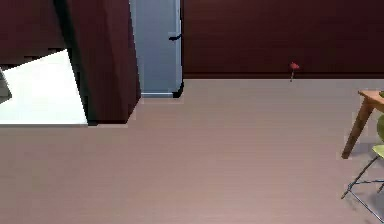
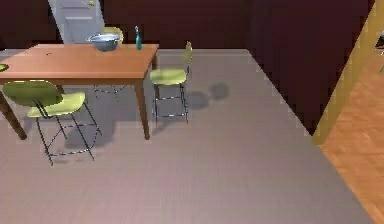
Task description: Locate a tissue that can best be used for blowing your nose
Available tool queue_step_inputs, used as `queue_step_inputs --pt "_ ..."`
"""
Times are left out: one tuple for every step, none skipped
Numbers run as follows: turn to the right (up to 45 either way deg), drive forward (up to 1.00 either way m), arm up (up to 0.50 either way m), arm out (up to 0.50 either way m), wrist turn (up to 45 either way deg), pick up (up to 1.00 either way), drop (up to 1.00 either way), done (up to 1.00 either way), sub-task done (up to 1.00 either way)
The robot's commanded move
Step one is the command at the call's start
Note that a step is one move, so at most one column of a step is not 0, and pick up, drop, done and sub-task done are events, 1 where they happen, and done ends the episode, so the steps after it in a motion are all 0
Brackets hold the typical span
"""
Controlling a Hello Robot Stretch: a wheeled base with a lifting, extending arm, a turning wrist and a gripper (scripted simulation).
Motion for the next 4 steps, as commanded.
queue_step_inputs --pt "-42.0 0.0 0.0 0.0 0.0 0.0 0.0 0.0 0.0" --pt "0.0 1.0 0.0 0.0 0.0 0.0 0.0 0.0 0.0" --pt "0.0 1.0 0.0 0.0 0.0 0.0 0.0 0.0 0.0" --pt "-3.0 0.0 0.0 0.0 0.0 0.0 0.0 0.0 0.0"
